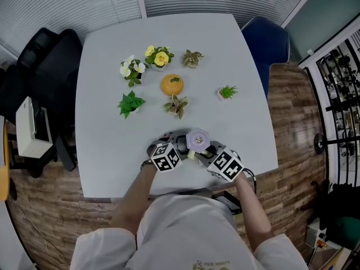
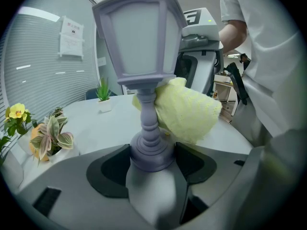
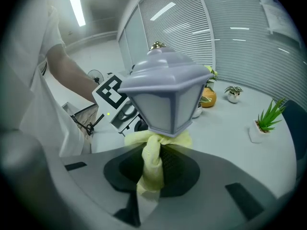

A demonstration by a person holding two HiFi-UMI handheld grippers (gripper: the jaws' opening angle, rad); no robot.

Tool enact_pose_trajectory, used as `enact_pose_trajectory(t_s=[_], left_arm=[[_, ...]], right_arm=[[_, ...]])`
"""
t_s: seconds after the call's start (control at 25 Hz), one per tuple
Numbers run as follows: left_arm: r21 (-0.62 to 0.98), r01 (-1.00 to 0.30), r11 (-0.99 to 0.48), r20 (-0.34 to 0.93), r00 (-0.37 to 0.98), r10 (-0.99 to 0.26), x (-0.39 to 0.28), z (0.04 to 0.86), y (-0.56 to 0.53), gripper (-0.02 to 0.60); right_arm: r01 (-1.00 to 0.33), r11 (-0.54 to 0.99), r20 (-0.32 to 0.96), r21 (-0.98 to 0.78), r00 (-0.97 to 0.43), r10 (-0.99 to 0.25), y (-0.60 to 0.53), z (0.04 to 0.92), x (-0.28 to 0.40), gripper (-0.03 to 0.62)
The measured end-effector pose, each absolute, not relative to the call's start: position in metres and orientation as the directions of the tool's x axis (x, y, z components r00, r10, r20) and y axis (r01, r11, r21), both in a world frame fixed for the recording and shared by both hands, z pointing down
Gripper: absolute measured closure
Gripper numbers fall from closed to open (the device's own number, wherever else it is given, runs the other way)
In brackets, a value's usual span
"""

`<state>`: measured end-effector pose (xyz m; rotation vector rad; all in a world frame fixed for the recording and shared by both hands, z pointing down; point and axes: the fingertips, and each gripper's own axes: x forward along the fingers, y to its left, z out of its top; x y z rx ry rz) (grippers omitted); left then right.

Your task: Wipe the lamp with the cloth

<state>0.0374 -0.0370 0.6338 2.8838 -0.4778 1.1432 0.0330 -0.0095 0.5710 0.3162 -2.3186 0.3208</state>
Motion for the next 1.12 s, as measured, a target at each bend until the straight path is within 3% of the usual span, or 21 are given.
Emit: enact_pose_trajectory(t_s=[0.64, 1.12], left_arm=[[-0.108, -0.28, -0.954, 0.67, 0.689, -0.278, 0.037, 0.634, -0.037, 0.278], [-0.109, -0.279, -0.954, 0.671, 0.688, -0.277, 0.037, 0.633, -0.037, 0.278]], right_arm=[[-0.367, 0.906, 0.683, -0.21, -0.718, -0.132, -0.012, 0.569, 0.028, 0.526], [-0.375, 0.906, 0.742, -0.194, -0.66, -0.115, -0.008, 0.591, 0.026, 0.527]])
